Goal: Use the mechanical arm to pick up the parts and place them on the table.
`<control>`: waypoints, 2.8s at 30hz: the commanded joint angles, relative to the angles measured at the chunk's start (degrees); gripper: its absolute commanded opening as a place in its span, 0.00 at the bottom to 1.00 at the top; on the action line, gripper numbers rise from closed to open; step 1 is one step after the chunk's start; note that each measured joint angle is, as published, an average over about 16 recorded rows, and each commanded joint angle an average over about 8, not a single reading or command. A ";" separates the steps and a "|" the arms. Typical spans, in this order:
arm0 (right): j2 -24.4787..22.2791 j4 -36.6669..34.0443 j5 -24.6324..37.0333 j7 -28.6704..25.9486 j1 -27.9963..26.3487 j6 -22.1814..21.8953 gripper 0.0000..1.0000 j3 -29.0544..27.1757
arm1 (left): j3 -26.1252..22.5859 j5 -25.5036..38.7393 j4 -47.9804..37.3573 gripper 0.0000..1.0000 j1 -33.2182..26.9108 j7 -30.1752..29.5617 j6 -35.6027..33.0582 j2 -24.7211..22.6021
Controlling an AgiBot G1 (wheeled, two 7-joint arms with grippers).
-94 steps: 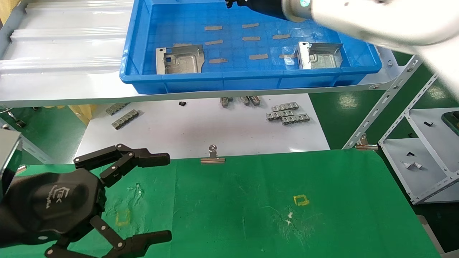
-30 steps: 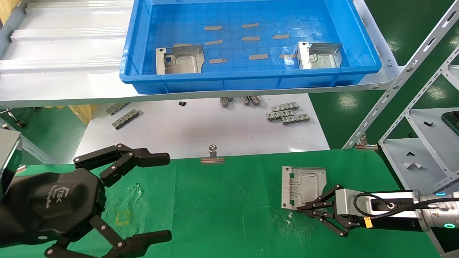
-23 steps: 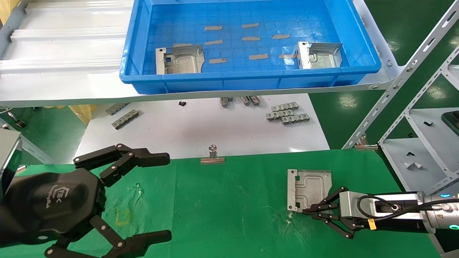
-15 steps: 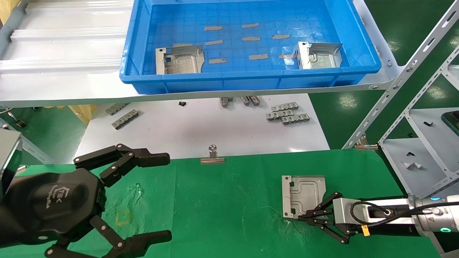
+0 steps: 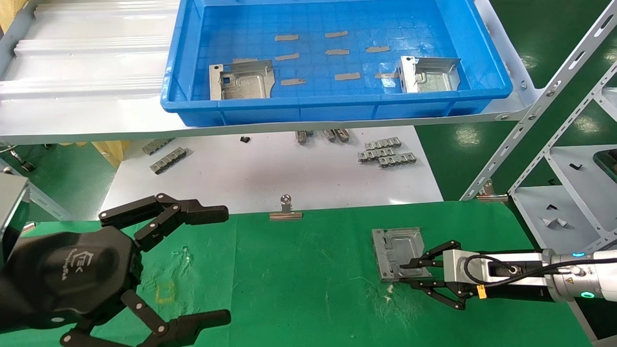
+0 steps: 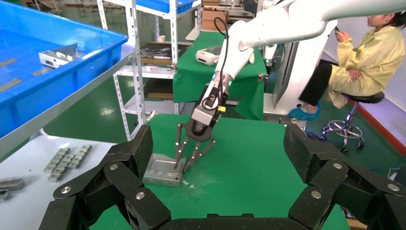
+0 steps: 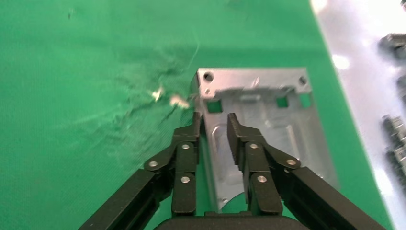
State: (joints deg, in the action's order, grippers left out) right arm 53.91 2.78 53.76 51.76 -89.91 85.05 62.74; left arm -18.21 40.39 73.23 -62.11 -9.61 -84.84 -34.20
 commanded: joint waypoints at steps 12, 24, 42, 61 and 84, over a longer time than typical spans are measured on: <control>-4.67 5.94 -5.08 -7.97 -2.49 6.46 1.00 -2.00 | -0.02 -0.02 0.00 1.00 -0.01 0.01 0.01 0.01; -9.03 15.45 -13.97 -17.95 1.75 7.23 1.00 -3.85 | -0.03 -0.04 -0.02 1.00 0.01 0.02 0.03 0.02; -9.57 20.07 -12.58 -21.56 4.15 6.27 1.00 -8.18 | -0.05 -0.04 -0.05 1.00 -0.01 0.04 0.02 0.02; -12.88 38.05 -12.34 -36.07 12.72 4.28 1.00 -21.84 | -0.09 -0.07 -0.06 1.00 -0.02 0.06 0.03 0.03; -16.87 59.77 -12.05 -53.61 23.09 1.87 1.00 -38.35 | -0.13 -0.09 -0.06 1.00 -0.03 0.08 0.04 0.04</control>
State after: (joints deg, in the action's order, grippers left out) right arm 37.04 62.57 41.71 -1.86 -66.82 86.92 24.38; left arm -18.34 40.30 73.17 -62.15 -9.53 -84.80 -34.15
